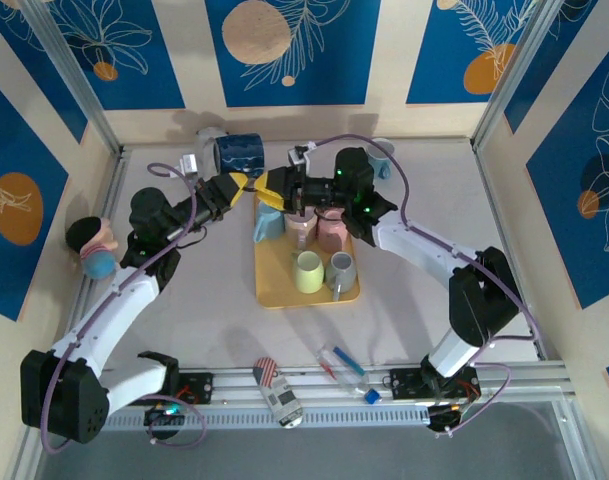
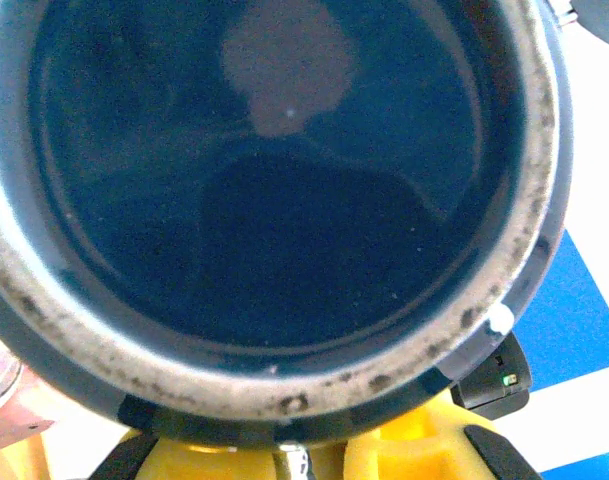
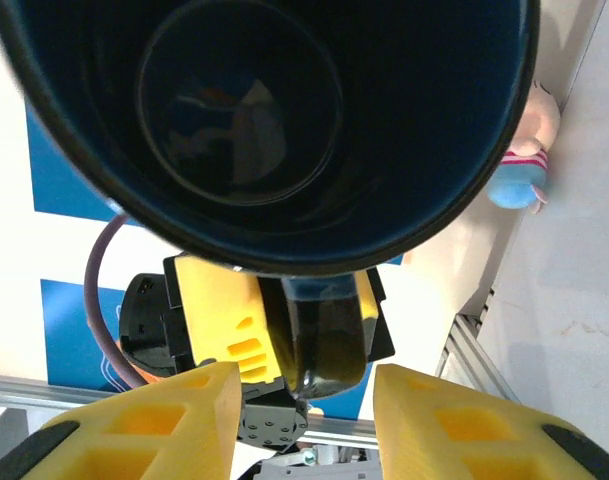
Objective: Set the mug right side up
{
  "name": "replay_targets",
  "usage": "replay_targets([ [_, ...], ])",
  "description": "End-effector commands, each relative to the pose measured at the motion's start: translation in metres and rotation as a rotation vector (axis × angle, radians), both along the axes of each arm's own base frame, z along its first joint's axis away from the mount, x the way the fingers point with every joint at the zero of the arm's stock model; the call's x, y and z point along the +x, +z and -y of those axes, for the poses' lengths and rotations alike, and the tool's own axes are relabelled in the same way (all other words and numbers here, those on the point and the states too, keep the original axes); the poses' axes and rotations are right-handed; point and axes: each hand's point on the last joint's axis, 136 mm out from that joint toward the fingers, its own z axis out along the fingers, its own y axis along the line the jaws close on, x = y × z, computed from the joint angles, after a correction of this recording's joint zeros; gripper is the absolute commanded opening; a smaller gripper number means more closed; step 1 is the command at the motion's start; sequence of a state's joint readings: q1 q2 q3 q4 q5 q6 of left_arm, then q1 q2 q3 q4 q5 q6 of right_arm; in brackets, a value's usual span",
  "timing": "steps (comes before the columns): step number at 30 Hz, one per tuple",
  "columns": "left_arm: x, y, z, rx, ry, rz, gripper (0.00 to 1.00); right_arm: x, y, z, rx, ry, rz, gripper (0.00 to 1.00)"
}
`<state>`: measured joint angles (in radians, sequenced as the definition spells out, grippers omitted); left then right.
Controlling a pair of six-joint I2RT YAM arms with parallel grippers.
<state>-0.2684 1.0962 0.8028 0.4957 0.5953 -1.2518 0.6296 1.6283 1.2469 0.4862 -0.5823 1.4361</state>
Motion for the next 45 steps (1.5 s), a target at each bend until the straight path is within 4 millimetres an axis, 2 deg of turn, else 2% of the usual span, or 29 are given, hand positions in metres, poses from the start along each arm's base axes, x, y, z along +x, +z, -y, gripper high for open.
replay_targets([
  [1, -0.011, 0.038, -0.004, -0.040, -0.007, 0.168, 0.00, 0.004, 0.018, -0.007, 0.049, -0.012, 0.010, 0.39],
  [10, -0.012, 0.031, -0.004, -0.040, -0.008, 0.155, 0.00, 0.010, 0.018, -0.021, 0.095, -0.022, -0.031, 0.33],
  [14, -0.013, 0.028, -0.003, -0.039, -0.017, 0.150, 0.00, 0.012, 0.018, -0.025, 0.096, -0.026, -0.034, 0.27],
  [16, -0.013, 0.026, -0.003, -0.035, -0.019, 0.147, 0.00, 0.013, 0.018, -0.026, 0.095, -0.026, -0.026, 0.22],
  [21, -0.013, 0.010, -0.002, -0.008, -0.022, 0.118, 0.00, 0.016, 0.019, -0.024, 0.074, -0.041, 0.023, 0.03],
  [22, -0.013, 0.006, -0.002, 0.002, -0.024, 0.115, 0.05, 0.018, 0.017, -0.024, 0.055, -0.044, 0.020, 0.00],
  [23, -0.012, 0.002, -0.002, 0.012, -0.024, 0.108, 0.16, 0.019, 0.015, -0.024, 0.034, -0.044, 0.014, 0.00],
  [24, -0.013, -0.003, -0.002, 0.023, -0.023, 0.100, 0.33, 0.020, 0.015, -0.023, 0.022, -0.039, 0.022, 0.00],
  [26, -0.012, -0.013, -0.001, 0.048, -0.028, 0.076, 0.57, 0.021, 0.017, -0.022, 0.009, -0.034, 0.061, 0.00],
  [27, -0.013, -0.017, -0.001, 0.063, -0.036, 0.074, 0.61, 0.021, 0.018, -0.021, 0.002, -0.041, 0.080, 0.00],
  [32, -0.019, -0.035, -0.010, 0.171, -0.011, 0.053, 0.73, 0.021, 0.029, -0.016, -0.028, -0.061, 0.185, 0.00],
  [37, -0.031, -0.050, -0.026, 0.340, 0.043, 0.021, 0.82, 0.022, 0.030, 0.002, -0.130, -0.150, 0.320, 0.00],
  [43, -0.044, -0.067, -0.036, 0.476, 0.046, -0.008, 0.83, 0.030, 0.021, 0.043, -0.293, -0.266, 0.400, 0.00],
  [45, -0.047, -0.074, -0.038, 0.540, 0.036, -0.001, 0.83, 0.033, 0.016, 0.064, -0.376, -0.320, 0.435, 0.00],
])
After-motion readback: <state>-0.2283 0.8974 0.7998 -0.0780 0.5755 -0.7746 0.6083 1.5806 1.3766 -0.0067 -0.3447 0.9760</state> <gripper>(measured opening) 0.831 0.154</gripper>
